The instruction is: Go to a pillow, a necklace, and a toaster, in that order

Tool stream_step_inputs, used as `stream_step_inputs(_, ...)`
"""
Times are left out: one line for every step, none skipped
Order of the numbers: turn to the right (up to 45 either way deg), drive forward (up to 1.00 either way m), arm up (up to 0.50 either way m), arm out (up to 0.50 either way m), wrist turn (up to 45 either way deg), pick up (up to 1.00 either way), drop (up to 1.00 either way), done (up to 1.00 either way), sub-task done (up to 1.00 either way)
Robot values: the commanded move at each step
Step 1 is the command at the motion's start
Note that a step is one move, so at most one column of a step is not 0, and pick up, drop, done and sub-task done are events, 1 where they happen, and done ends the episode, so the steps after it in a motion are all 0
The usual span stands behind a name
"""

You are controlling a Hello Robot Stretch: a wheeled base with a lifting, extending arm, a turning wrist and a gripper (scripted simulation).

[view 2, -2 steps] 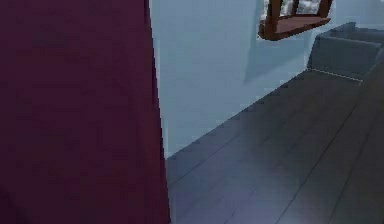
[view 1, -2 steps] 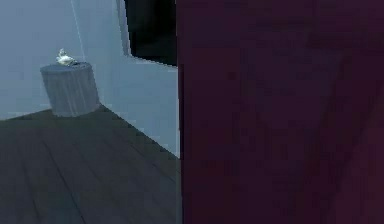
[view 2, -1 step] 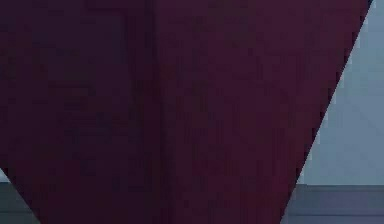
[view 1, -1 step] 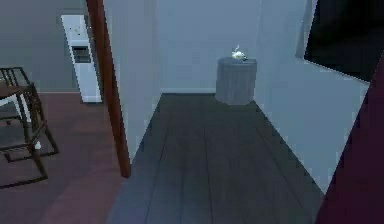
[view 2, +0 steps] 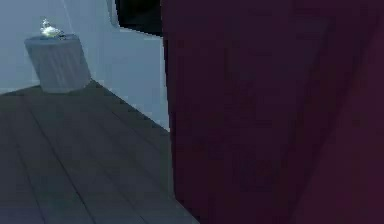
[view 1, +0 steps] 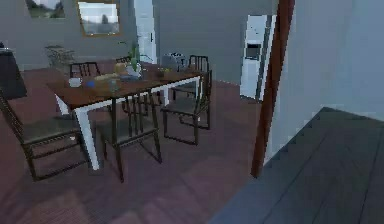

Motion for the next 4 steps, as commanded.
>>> stream_step_inputs(-39.0,0.0,0.0,0.0,0.0,0.0,0.0,0.0,0.0)
stream_step_inputs(0.0,0.1,0.0,0.0,0.0,0.0,0.0,0.0,0.0)
stream_step_inputs(24.0,0.0,0.0,0.0,0.0,0.0,0.0,0.0,0.0)
stream_step_inputs(0.0,0.85,0.0,0.0,0.0,0.0,0.0,0.0,0.0)
